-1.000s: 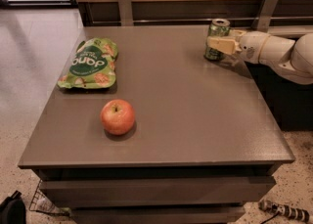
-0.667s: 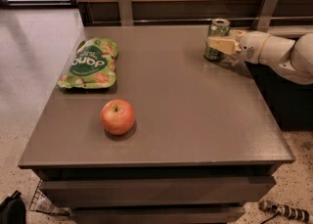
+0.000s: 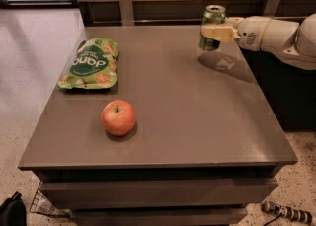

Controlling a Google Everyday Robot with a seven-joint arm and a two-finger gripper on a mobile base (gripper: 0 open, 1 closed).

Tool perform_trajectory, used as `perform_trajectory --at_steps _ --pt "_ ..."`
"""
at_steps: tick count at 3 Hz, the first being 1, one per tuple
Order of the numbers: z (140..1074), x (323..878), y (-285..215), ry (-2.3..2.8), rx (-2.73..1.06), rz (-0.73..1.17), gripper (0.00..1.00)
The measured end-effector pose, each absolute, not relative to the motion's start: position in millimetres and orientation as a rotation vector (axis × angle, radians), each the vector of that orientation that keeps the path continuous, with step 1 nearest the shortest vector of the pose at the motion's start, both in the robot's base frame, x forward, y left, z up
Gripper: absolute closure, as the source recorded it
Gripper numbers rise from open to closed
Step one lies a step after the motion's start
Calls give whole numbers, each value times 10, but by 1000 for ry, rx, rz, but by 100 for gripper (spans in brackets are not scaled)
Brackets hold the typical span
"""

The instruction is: Move green can near green rice chip bag

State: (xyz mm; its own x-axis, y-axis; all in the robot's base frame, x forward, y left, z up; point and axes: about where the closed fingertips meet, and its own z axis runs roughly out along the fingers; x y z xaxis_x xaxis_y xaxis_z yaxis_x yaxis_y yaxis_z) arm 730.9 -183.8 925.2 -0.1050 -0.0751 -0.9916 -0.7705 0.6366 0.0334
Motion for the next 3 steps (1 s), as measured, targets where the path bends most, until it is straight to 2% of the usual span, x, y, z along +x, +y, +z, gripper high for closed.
perform_trajectory --at_steps 2,3 --pt "9591 6927 -1069 1575 -789 725 100" --pt "9474 6912 -611 1577 -803 751 100"
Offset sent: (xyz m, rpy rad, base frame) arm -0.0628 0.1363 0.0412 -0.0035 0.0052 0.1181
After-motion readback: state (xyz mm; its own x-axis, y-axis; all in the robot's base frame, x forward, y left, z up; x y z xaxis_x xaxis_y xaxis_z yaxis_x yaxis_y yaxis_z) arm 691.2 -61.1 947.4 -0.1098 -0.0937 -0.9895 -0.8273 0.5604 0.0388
